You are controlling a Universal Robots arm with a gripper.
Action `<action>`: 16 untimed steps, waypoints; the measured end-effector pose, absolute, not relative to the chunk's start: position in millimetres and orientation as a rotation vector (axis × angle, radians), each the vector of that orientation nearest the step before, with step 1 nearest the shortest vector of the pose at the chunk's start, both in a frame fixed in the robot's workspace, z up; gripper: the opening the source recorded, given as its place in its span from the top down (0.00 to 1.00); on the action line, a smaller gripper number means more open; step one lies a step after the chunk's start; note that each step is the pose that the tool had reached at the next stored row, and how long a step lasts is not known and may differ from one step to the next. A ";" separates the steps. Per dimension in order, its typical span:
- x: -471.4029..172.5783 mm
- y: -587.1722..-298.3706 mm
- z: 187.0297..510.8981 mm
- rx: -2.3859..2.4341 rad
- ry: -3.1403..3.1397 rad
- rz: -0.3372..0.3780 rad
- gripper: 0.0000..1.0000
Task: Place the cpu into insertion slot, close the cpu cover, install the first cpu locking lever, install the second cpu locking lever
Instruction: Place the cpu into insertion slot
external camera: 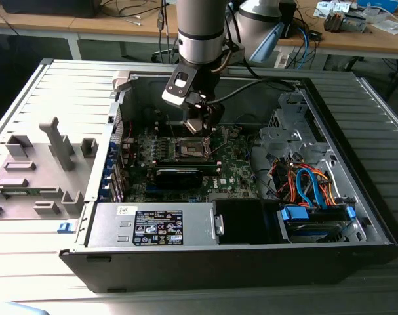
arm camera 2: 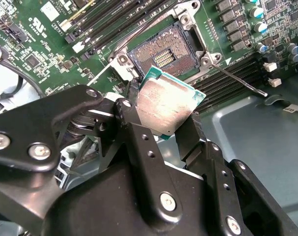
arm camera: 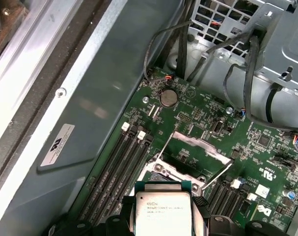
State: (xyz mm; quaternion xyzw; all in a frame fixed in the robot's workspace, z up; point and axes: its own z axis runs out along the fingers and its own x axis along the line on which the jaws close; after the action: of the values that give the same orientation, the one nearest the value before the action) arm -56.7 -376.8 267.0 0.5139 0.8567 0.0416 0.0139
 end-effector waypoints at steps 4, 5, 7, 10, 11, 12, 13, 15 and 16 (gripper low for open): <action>-56.7 -376.8 267.0 1.612 2.660 0.129 0.45; -56.6 -376.8 266.9 1.617 2.657 0.129 0.45; -56.7 -376.8 266.9 1.629 2.650 0.129 0.45; -56.7 -376.8 266.8 1.643 2.640 0.129 0.45; -56.7 -376.8 266.8 1.646 2.639 0.129 0.45; -56.7 -376.8 266.8 1.649 2.636 0.129 0.45; -56.6 -376.8 266.8 1.652 2.635 0.129 0.45; -56.7 -376.8 266.7 1.658 2.631 0.128 0.45; -56.6 -376.8 266.7 1.662 2.627 0.128 0.45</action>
State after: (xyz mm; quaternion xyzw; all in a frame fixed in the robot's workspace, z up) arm -56.6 -376.8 266.7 0.5341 0.8443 0.0412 0.0149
